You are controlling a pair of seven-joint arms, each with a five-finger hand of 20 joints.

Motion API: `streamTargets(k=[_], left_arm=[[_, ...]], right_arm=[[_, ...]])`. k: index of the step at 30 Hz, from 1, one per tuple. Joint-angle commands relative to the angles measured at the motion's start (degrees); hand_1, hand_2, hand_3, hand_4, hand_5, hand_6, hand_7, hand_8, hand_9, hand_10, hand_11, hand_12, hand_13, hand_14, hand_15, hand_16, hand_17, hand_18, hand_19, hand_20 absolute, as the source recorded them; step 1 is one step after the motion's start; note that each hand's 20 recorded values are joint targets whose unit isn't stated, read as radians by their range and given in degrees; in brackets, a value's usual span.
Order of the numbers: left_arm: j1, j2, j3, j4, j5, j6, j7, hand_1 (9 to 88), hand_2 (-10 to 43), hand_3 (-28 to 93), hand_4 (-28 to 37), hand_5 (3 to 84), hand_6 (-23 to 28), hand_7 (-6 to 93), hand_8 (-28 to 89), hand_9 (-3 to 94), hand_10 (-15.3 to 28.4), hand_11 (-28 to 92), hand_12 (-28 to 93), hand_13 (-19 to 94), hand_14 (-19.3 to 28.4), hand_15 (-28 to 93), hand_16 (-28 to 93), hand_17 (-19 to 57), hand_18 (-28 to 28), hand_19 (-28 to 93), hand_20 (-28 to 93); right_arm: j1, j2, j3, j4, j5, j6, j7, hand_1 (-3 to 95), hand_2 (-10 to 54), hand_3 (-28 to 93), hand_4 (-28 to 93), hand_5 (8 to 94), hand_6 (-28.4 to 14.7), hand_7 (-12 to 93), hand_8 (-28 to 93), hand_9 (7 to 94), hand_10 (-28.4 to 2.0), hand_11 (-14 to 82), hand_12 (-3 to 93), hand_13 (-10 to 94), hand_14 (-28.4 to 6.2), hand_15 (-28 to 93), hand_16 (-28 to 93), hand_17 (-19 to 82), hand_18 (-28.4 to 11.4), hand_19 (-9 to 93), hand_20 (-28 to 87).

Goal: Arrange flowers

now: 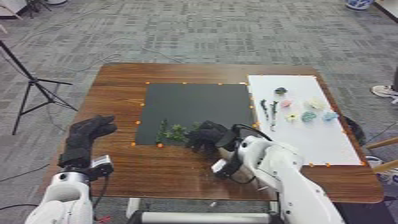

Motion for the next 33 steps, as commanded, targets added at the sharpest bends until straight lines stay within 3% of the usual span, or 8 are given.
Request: streamTargets(k=[1,18,25,33], left_arm=[[0.36,-0.54,-0.03,-0.19,-0.29,-0.51,0.06,29.1,11.7,68,-24.3,61.2,4.2,17.9,-8,62.5,15.4,25,17,48,19.9,29,-2,9.0,12.6,12,18],[-0.18,-0.76,0.44,0.18,-0.46,-0.68,0.14,28.6,11.7,68,-24.7,62.2,4.0,17.8,-8,64.4,15.6,24,17,49,20.4,30,-2,8.9,12.7,13,18],[-1.18,-0.17,0.82,0.51,-0.06,-1.39,-0.03,28.3,11.6,69,-25.2,63.5,3.9,17.9,-8,65.9,16.1,24,19,49,20.8,30,-1,8.9,12.7,13,18],[0.00,0.11,-0.32,-0.01,-0.44,-0.90,-0.16,27.6,11.0,70,-25.9,64.2,4.2,17.4,-8,65.8,16.5,23,19,49,20.9,30,-1,9.0,12.6,13,18]], right_arm=[[0.76,-1.47,-1.20,1.88,-1.40,-0.11,-0.16,21.9,10.5,50,-7,69.8,-4.4,12,-6,73.0,-17.0,9.5,13.3,80,-12.4,58,33,49,-22.9,93,56],[4.05,-4.33,-3.02,3.37,-2.60,0.80,-1.06,21.7,10.9,49,-6,68.7,-4.5,11,-6,70.8,-16.9,9.1,12.5,80,-12.8,58,33,49,-23.0,93,55],[3.96,-1.74,-3.27,-1.12,0.46,-0.41,0.03,22.6,11.3,47,-6,67.8,-4.5,10,-6,70.3,-17.3,9.1,12.2,79,-13.1,58,33,48,-23.3,93,55],[2.53,2.22,-2.99,-7.42,1.66,-1.69,-2.32,22.7,11.1,46,-5,66.7,-4.7,8,-5,69.0,-17.5,8.8,11.9,78,-13.6,59,32,47,-23.5,93,55]])
